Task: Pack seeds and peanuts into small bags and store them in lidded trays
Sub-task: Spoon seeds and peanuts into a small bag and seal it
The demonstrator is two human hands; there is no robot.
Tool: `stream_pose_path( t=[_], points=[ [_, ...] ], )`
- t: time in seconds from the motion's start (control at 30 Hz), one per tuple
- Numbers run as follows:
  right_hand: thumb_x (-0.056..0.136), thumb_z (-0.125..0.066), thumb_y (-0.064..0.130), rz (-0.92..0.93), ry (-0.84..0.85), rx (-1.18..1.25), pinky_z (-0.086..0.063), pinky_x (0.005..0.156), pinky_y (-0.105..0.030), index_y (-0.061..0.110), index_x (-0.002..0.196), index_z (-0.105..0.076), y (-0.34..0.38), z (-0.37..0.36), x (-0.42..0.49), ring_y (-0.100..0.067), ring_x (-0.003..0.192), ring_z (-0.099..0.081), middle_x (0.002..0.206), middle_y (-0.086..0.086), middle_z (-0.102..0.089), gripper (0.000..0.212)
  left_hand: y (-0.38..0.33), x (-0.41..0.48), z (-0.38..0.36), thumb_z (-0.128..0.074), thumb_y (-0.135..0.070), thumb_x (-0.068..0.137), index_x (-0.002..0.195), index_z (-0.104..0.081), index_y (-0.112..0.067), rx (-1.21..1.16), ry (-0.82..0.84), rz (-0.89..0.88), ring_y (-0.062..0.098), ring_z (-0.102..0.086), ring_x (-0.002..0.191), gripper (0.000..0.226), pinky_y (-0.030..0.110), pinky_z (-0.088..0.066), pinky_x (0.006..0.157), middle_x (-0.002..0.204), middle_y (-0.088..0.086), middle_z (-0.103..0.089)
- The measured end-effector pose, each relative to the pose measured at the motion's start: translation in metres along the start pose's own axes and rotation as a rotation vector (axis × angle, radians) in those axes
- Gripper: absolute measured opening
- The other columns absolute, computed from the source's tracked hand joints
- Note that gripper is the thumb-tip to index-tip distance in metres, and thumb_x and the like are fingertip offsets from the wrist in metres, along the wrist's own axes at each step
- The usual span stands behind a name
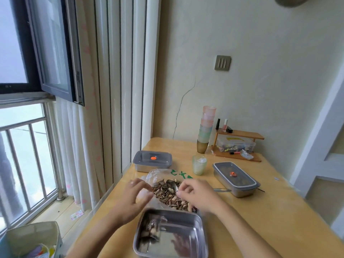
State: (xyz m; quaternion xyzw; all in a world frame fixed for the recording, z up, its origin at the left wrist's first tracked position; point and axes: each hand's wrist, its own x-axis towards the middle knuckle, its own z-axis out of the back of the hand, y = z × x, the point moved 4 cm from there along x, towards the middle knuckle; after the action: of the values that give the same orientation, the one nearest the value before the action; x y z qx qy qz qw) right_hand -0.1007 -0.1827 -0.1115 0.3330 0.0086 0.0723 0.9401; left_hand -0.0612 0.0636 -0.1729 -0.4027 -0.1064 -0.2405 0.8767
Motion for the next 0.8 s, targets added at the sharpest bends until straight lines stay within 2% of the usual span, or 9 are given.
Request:
stream_pose_path(
  t=[0.07,0.17,0.23,0.3,0.4,0.53,0.6,0.7,0.8],
  points=[
    [0.100,-0.065,0.030,-0.020,-0.096,-0.043,-0.055,0.065,-0.020,0.023,0.095,-0.069,-0.016,0.019,0.018,-0.003,0.069,-0.067,0.091,0.003,-0.074,0.009,0.019,0.012,0.002,-0.058,-0.035,0.101,0.109,-0.066,-0.031,0.151,-0.258,0.061,0.006,-0.046,0.116,0.012,0.025,-0.036,0.094,0.117,-0.014,-0.057],
    [0.101,-0.062,0.019,-0.103,-0.271,-0.098,-0.054,0.071,-0.019,0.021,0.102,-0.067,-0.047,0.043,0.050,-0.004,0.079,-0.065,0.094,0.008,-0.069,0.006,0.055,0.030,-0.004,-0.056,-0.009,0.100,0.117,-0.070,-0.015,0.277,-0.320,0.188,0.025,-0.054,0.120,0.023,0.037,-0.045,0.096,0.122,0.003,-0.065],
    [0.101,-0.061,0.015,-0.178,-0.382,-0.117,-0.059,0.076,-0.028,0.020,0.099,-0.068,-0.072,0.055,0.070,-0.009,0.083,-0.066,0.093,0.007,-0.069,0.009,0.078,0.041,-0.008,-0.050,-0.020,0.100,0.127,-0.068,-0.015,0.416,-0.226,0.228,0.033,-0.055,0.130,0.033,0.044,-0.044,0.107,0.135,0.008,-0.064],
    [0.100,-0.060,0.015,-0.238,-0.443,-0.140,-0.060,0.080,-0.037,0.023,0.092,-0.069,-0.093,0.062,0.085,-0.013,0.088,-0.067,0.090,0.008,-0.070,0.014,0.093,0.047,-0.015,-0.035,-0.037,0.103,0.143,-0.057,-0.023,0.494,-0.090,0.278,0.028,-0.037,0.149,0.048,0.044,-0.030,0.121,0.155,0.007,-0.050],
    [0.098,-0.059,0.013,-0.269,-0.493,-0.156,-0.058,0.079,-0.036,0.023,0.088,-0.070,-0.111,0.071,0.105,-0.016,0.089,-0.066,0.090,0.008,-0.071,0.018,0.102,0.050,-0.024,-0.025,-0.055,0.102,0.158,-0.035,-0.030,0.549,0.042,0.301,0.021,-0.011,0.159,0.062,0.042,-0.013,0.127,0.169,-0.001,-0.026],
    [0.096,-0.059,0.010,-0.296,-0.560,-0.140,-0.052,0.077,-0.032,0.022,0.083,-0.072,-0.118,0.086,0.136,-0.021,0.093,-0.064,0.094,0.003,-0.071,0.022,0.102,0.047,-0.026,0.018,-0.087,0.070,0.165,-0.008,-0.029,0.597,0.162,0.292,0.019,0.004,0.160,0.115,0.041,0.000,0.129,0.173,-0.003,-0.003],
    [0.095,-0.062,0.013,-0.311,-0.545,-0.157,-0.053,0.080,-0.033,0.026,0.080,-0.070,-0.120,0.087,0.152,-0.023,0.098,-0.065,0.097,0.002,-0.072,0.021,0.098,0.048,-0.026,0.042,-0.087,0.049,0.163,0.007,-0.023,0.646,0.225,0.285,0.020,0.013,0.158,0.136,0.042,0.005,0.129,0.171,-0.002,0.010],
    [0.093,-0.072,0.024,-0.341,-0.460,-0.196,-0.052,0.084,-0.033,0.019,0.084,-0.074,-0.126,0.083,0.174,-0.028,0.105,-0.065,0.103,-0.003,-0.072,0.010,0.094,0.049,-0.026,0.049,-0.082,0.042,0.161,0.014,-0.019,0.677,0.242,0.286,0.019,0.018,0.157,0.139,0.041,0.008,0.128,0.170,-0.001,0.016],
    [0.086,-0.079,0.045,-0.424,-0.382,-0.274,-0.044,0.072,-0.031,0.010,0.088,-0.073,-0.133,0.075,0.191,-0.032,0.109,-0.067,0.107,-0.013,-0.067,0.035,0.095,0.049,-0.028,0.034,-0.080,0.063,0.162,0.013,-0.025,0.700,0.252,0.291,0.018,0.018,0.157,0.116,0.040,0.008,0.128,0.171,-0.002,0.016]
  ],
)
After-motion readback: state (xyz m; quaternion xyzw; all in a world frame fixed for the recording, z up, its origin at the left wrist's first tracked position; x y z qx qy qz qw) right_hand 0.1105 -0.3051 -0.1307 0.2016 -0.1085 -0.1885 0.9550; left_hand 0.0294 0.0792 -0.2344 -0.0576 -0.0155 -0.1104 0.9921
